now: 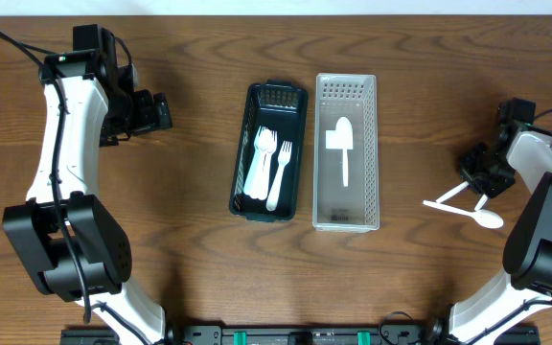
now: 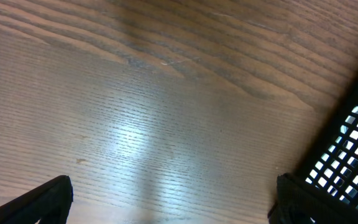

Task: Pack container
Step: 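Carry the second white spoon into the grey basket and release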

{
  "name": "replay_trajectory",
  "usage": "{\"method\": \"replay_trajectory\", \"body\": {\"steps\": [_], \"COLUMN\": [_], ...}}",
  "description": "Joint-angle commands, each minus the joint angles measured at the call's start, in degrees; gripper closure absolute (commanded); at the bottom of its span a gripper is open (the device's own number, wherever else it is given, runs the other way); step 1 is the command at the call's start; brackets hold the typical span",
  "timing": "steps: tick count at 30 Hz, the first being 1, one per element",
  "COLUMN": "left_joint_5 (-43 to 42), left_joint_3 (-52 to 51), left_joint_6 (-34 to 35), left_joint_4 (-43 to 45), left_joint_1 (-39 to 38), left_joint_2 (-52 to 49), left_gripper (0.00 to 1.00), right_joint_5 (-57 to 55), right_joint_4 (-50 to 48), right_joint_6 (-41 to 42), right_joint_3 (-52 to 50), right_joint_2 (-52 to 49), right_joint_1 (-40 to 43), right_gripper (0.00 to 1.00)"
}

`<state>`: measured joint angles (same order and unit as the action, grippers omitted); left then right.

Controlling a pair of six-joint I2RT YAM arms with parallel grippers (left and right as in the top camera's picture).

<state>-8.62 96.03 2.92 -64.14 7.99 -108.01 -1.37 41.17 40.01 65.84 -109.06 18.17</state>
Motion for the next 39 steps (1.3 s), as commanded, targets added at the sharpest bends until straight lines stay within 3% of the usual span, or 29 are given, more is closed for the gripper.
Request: {"method": "replay_trajectory", "body": {"steps": [1,10,16,26,39], "left_joint_5": [0.3,0.3,0.3,0.3,0.3], "left_joint_3": [-0.2,-0.2,-0.2,-0.2,-0.2], "left_joint_6": [-0.7,-0.7,-0.7,-0.7,-0.7], "left_joint_4": [-0.3,-0.3,-0.3,-0.3,-0.3], "left_joint_1": [0.0,0.0,0.0,0.0,0.0], "left_joint_2": [-0.4,-0.4,-0.4,-0.3,-0.4], "left_gripper": [0.02,0.02,0.02,0.02,0.02], "right_joint_5": [2.5,3.4,6.0,5.9,1.1], "right_joint_4": [-0.2,-0.9,3.7,17.0,18.2], "right_joint_6": [0.4,-0.2,-4.4,-15.8,-16.9], "right_joint_3": [-1.2,-0.8,7.0,30.6,30.7], "right_joint_2": [-3.2,-3.1,-1.0,3.1,-1.0], "right_joint_1": [0.1,-1.4,-4.9,-19.6,-36.1], "right_gripper": [0.92,0.96,0.97,0.96,0.95]}}
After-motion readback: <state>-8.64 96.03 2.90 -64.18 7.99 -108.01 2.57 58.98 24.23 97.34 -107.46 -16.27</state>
